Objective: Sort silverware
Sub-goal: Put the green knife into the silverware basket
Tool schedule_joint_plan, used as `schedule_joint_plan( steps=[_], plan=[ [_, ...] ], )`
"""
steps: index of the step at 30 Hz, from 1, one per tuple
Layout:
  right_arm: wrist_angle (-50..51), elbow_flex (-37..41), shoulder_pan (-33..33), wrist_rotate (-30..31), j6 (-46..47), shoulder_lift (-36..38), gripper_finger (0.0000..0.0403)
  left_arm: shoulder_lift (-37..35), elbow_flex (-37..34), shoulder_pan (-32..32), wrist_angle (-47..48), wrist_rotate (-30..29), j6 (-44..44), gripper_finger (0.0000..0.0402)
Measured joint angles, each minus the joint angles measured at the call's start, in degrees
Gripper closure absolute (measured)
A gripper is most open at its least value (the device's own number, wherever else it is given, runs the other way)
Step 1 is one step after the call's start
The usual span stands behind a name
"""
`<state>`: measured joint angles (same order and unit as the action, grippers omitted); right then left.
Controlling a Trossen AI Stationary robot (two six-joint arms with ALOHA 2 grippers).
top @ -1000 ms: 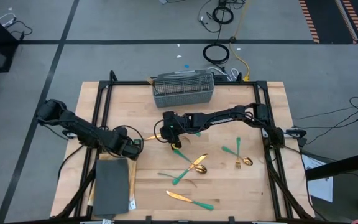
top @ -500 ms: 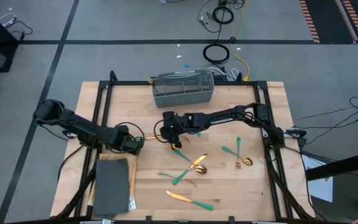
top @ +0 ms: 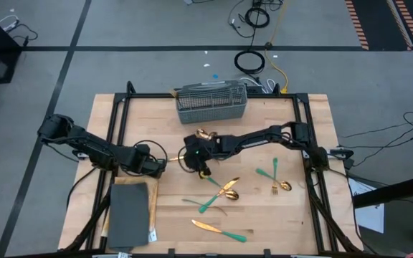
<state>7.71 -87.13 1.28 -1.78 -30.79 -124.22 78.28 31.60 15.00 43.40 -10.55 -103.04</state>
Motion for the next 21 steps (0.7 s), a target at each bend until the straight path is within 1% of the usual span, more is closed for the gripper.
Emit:
schedule_joint_plan(
  steps=[3,7,11,14,16,21],
  plan=[
    [0.72,-4.11,-0.96,-0.09,3.07,-3.79,0.0189,0.02,-0.03,0.0,-0.25,0.02,0.14,0.0401],
    [4.79,-12.04,-0.72,2.28,8.59,-9.51,0.0188,0.09,-0.05,0.0,-0.28,0.2,0.33,0.0401],
    [11.23,-19.81,1.2,3.23,7.81,-12.05,0.0188,0.11,-0.05,0.0,-0.26,0.42,1.6,0.0401],
    [13.55,-23.75,2.76,3.14,8.73,-12.79,0.0188,0.13,-0.05,0.0,-0.26,0.42,1.91,0.0401],
    [14.35,-24.07,3.47,1.73,10.07,-12.79,0.0188,0.13,-0.05,0.01,-0.26,0.37,1.86,0.0401],
    [19.51,-24.0,3.51,-4.67,11.31,-12.98,0.0188,0.13,-0.05,0.03,-0.26,0.02,1.86,0.0401]
  ],
)
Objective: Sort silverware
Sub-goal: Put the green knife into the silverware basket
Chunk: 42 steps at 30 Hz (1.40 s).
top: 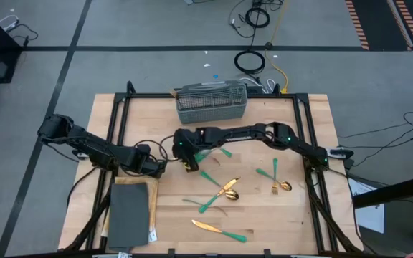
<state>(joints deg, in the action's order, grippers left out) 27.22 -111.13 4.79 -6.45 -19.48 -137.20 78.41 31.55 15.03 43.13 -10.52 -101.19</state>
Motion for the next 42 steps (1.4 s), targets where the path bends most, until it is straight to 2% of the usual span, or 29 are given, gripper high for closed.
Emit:
schedule_joint_plan(
  steps=[5,18,35,42],
  plan=[
    [0.12,0.04,-0.87,-0.96,-1.1,-2.24,0.0188,0.0,0.0,0.0,0.02,-0.07,0.06,0.0401],
    [-3.56,0.04,0.25,0.83,-1.51,-2.31,0.0188,0.02,0.0,0.0,-0.09,-0.09,1.64,0.0401],
    [-3.26,-0.13,1.45,-0.84,2.19,-4.64,0.0188,0.04,0.0,0.0,-0.42,-0.28,2.8,0.0401],
    [-1.65,-0.22,1.84,-1.12,5.72,-6.62,0.0216,0.04,0.0,0.0,-0.37,-0.26,3.17,0.0401]
  ],
)
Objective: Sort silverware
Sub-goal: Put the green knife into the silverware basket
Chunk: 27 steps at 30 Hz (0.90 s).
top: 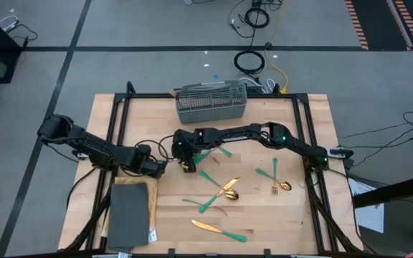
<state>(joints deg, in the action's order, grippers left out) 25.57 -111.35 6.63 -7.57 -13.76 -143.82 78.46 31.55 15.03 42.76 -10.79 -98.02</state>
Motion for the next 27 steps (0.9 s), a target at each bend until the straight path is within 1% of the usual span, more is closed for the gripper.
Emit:
schedule_joint_plan(
  steps=[3,6,8,12,13,16,21,27],
  plan=[
    [1.31,-0.11,-0.06,0.12,0.98,-0.58,0.0238,0.0,0.0,0.0,0.0,0.0,0.07,0.0401],
    [2.3,-0.2,-0.2,0.5,1.99,-1.06,0.0269,0.0,0.0,0.0,-0.6,0.0,1.02,0.0401],
    [2.65,-0.22,-0.52,1.04,2.62,-1.11,0.0298,0.0,0.0,0.0,-0.68,-0.02,1.05,0.0401],
    [3.08,-0.22,-0.58,0.98,2.7,-1.11,0.0373,0.0,0.0,0.0,-0.75,-0.2,1.05,0.0401],
    [3.08,-0.22,-0.68,1.0,3.18,-1.08,0.0385,0.0,0.0,0.0,-0.76,-0.21,1.07,0.0401],
    [3.1,-0.22,-0.87,1.52,4.96,-0.97,0.0388,0.0,0.0,0.0,-0.74,-0.29,1.49,0.0401],
    [3.24,-0.22,-0.87,1.47,5.34,-0.58,0.0397,0.02,0.0,0.09,-0.68,-0.66,1.47,0.0401],
    [5.28,0.17,-1.39,2.81,5.7,2.38,0.04,0.28,0.76,0.11,-0.99,-1.82,2.78,0.0402]
  ],
)
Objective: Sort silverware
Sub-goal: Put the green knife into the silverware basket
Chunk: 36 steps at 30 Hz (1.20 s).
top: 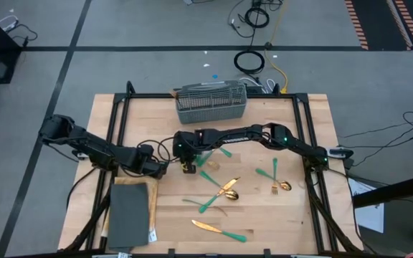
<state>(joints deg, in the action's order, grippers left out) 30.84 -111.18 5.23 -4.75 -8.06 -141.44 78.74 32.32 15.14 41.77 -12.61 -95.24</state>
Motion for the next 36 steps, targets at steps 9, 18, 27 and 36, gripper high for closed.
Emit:
schedule_joint_plan(
  steps=[9,18,27,36],
  plan=[
    [7.86,0.25,0.11,2.05,-4.89,3.22,0.04,-0.02,0.02,-0.13,-0.75,-2.07,1.37,0.0402],
    [14.82,-0.98,0.17,2.67,-10.29,5.04,0.0383,1.36,0.05,-0.11,-2.79,-4.07,2.56,0.0402],
    [19.19,-6.04,-0.55,2.28,-14.1,5.35,0.0231,3.74,0.2,-0.13,-8.69,-5.58,4.57,0.0402],
    [16.77,-6.59,-0.98,3.17,-14.07,3.41,0.0164,3.76,0.17,-0.13,-8.85,-5.3,4.52,0.0402]
  ],
)
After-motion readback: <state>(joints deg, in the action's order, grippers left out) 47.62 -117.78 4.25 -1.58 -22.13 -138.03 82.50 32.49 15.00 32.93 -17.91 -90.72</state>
